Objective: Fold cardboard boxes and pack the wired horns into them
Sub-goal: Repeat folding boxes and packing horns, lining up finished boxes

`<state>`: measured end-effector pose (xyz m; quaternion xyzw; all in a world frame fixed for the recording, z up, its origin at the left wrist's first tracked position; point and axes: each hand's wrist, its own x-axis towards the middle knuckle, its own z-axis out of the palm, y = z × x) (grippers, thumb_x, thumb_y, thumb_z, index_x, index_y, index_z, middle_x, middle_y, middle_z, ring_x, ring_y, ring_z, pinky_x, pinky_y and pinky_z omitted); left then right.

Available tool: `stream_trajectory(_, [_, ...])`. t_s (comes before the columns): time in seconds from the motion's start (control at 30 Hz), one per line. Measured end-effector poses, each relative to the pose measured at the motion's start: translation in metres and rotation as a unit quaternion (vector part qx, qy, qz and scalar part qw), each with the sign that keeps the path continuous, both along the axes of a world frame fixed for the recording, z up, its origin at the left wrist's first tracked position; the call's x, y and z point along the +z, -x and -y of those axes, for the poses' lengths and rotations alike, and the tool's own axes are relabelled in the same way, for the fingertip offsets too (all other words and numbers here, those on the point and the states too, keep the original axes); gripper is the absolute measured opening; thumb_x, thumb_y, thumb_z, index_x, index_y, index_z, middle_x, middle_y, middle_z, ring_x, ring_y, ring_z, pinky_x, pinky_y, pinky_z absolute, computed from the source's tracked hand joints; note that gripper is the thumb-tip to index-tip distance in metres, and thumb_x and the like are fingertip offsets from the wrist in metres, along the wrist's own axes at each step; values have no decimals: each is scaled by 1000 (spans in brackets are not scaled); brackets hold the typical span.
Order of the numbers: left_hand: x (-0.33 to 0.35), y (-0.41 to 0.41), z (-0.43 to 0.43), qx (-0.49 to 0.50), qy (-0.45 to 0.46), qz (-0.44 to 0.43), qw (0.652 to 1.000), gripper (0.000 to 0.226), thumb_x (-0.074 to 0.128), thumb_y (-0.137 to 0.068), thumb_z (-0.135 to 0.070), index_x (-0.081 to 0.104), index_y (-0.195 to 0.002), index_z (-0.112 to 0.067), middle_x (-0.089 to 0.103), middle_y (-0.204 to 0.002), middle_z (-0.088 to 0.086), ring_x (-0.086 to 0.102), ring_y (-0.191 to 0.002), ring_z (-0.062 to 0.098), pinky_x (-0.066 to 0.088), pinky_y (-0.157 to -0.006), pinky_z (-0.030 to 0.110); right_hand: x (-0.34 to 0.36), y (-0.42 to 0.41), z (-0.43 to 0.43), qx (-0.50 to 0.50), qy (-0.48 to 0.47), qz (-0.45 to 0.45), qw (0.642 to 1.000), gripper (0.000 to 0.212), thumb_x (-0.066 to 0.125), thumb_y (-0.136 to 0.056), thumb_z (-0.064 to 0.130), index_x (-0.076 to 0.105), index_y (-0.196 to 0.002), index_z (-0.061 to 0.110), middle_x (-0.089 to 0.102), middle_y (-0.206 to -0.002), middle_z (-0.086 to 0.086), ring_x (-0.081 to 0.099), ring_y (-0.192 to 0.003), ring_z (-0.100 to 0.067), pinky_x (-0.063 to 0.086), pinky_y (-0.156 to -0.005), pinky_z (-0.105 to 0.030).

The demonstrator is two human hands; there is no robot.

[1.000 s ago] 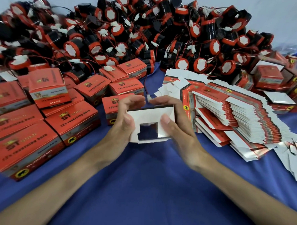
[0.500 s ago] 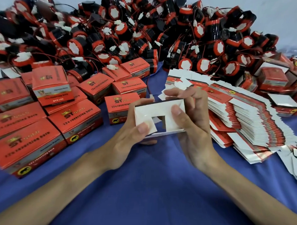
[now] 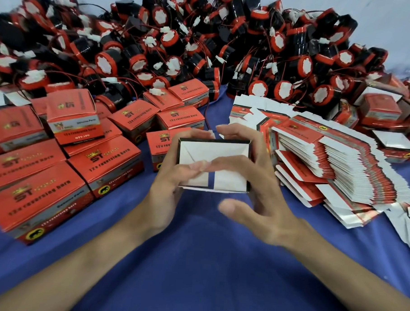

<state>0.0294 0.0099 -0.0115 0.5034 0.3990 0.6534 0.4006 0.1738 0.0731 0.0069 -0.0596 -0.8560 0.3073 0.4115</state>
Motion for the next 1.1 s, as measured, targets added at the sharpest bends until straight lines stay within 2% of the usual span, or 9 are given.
stream_trajectory(0.13, [-4, -3, 3, -2, 6, 8, 1000, 45, 48, -76, -34, 48, -120, -22, 66, -110, -11, 61, -108, 8, 49, -87, 21, -1, 4, 2, -66, -29, -42, 997, 19, 51, -90, 22, 70, -89, 15, 44, -120, -24, 46, -117, -18, 35, -96, -26])
stream_trajectory(0.2, [-5, -5, 5, -5, -1, 5, 1000, 44, 43, -82, -37, 46, -122, -19, 64, -115, -8, 58, -113, 11, 47, -92, 23, 0, 4, 3, -67, -1, -55, 996, 24, 48, -89, 15, 60, -68, 14, 45, -119, -23, 49, -110, -20, 36, -89, -26])
stream_trajectory(0.27, [-3, -6, 6, 0, -7, 21, 1000, 42, 44, -88, -44, 48, -122, -20, 64, -116, -8, 58, -115, 14, 47, -95, 27, 0, 4, 4, -63, 36, -73, 995, 29, 45, -90, 14, 48, -62, 13, 47, -118, -19, 49, -106, -20, 37, -84, -27])
stream_trajectory(0.33, [0, -8, 6, 11, -12, 15, 1000, 52, 53, -87, -58, 48, -122, -20, 62, -119, -6, 57, -117, 15, 46, -96, 30, -1, 5, 4, -61, 64, -77, 993, 22, 44, -91, 14, 56, -73, 9, 48, -119, -16, 49, -108, -17, 38, -87, -25])
stream_trajectory(0.37, [0, -9, 6, 12, -10, 2, 1000, 58, 58, -83, -61, 47, -122, -20, 61, -120, -6, 57, -116, 14, 47, -94, 30, -1, 5, 3, -58, 74, -76, 993, 16, 45, -90, 13, 60, -90, 9, 49, -120, -15, 49, -111, -15, 38, -91, -24])
stream_trajectory(0.43, [-2, -10, 4, 9, -10, -18, 1000, 49, 63, -80, -43, 45, -120, -21, 61, -115, -11, 58, -110, 9, 50, -88, 26, 0, 4, 3, -50, 105, -92, 989, 31, 52, -88, 6, 50, -118, 12, 51, -120, -11, 50, -112, -12, 40, -93, -22])
stream_trajectory(0.5, [-4, -11, 3, 10, -21, -24, 999, 39, 56, -79, -29, 46, -116, -24, 61, -109, -16, 59, -105, 7, 51, -84, 24, -1, 4, 4, -35, 126, -106, 986, 48, 52, -83, -4, 41, -127, 13, 51, -119, -5, 49, -110, -7, 40, -93, -20])
stream_trajectory(0.8, [-7, -14, 3, 12, -34, -10, 999, 42, 48, -76, 0, 47, -112, -22, 60, -102, -12, 58, -98, 8, 49, -78, 20, -7, 8, 4, -31, 138, -109, 984, 70, 47, -71, -18, 35, -131, 17, 48, -123, 0, 45, -110, -7, 38, -95, -18])
stream_trajectory(1.1, [-6, -14, 3, 23, -46, -17, 999, 41, 56, -72, -11, 49, -110, -26, 59, -102, -12, 57, -96, 7, 49, -79, 21, -6, 9, 3, -39, 140, -110, 983, 70, 47, -65, -17, 42, -122, 22, 49, -121, 0, 47, -108, -13, 39, -95, -23])
